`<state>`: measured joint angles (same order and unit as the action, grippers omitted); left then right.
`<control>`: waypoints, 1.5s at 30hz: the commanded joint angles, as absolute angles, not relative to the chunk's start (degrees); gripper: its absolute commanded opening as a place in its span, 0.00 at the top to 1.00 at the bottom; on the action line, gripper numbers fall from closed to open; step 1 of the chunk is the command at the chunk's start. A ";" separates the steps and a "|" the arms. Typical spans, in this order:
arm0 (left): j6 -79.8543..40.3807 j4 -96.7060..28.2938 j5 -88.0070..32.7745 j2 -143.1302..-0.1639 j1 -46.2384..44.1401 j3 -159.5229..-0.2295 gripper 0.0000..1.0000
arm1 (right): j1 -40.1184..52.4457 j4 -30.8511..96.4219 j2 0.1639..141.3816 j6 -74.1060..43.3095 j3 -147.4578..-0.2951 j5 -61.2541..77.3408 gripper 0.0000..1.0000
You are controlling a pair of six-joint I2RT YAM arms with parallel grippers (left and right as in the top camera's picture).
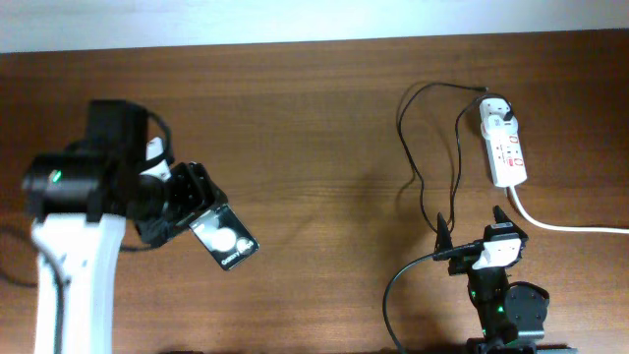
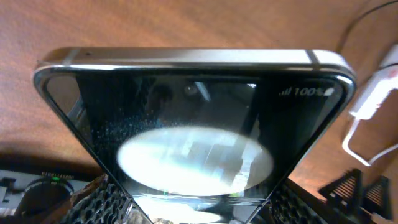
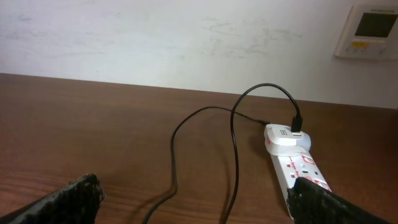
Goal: Plug charger to phone and switch on socket
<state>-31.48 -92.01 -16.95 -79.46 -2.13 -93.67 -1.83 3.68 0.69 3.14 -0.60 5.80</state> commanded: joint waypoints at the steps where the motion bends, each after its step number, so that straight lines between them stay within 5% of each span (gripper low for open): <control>1: -27.16 -90.72 -22.04 -86.80 -2.09 -91.42 0.66 | -1.89 3.99 0.40 3.01 -0.32 5.52 0.01; 12: -22.22 -86.63 -36.40 -108.09 -2.09 -91.39 0.65 | -1.89 3.90 0.40 0.58 -0.32 7.18 0.01; 15: -22.24 -84.86 -42.98 -108.16 -2.09 -91.39 0.64 | -1.89 2.76 0.40 -48.40 -0.32 25.43 0.01; 16: -22.22 -84.79 -43.79 -108.16 -2.09 -91.39 0.64 | -1.89 2.61 0.40 -55.02 -0.32 33.15 0.01; 19: -22.22 -84.62 -43.75 -108.16 -2.09 -91.39 0.64 | -1.89 2.72 0.40 -56.66 -0.32 39.42 0.01; 21: -22.22 -84.66 -43.77 -108.16 -2.09 -91.39 0.65 | -1.87 -4.32 0.43 -51.79 -0.32 42.28 0.17; 25: -22.24 -84.64 -45.34 -108.16 -2.09 -91.39 0.66 | 0.67 -5.41 3.49 -54.54 -2.68 48.40 0.16; 30: -22.24 -84.62 -46.30 -108.16 -2.09 -91.39 0.66 | 16.71 -7.70 31.14 -45.80 -13.80 38.85 0.10; 36: -22.24 -84.66 -46.30 -108.16 -2.09 -91.39 0.66 | 46.89 -54.70 76.49 -45.25 -15.53 5.78 0.04; 37: -22.24 -84.71 -46.30 -108.16 -2.09 -91.39 0.66 | 48.27 -63.94 88.29 -46.39 -18.39 6.28 0.06; 38: -22.22 -85.32 -46.30 -108.16 -2.09 -91.39 0.66 | 48.36 -72.34 99.63 -46.52 -23.73 9.89 0.23; 42: -22.20 -86.63 -46.26 -108.16 -2.09 -91.39 0.66 | 48.03 -72.90 103.70 -46.33 -30.06 9.65 0.64; 45: -22.20 -86.63 -46.09 -108.16 -2.09 -91.39 0.65 | 47.99 -72.93 103.66 -46.35 -30.33 9.67 0.76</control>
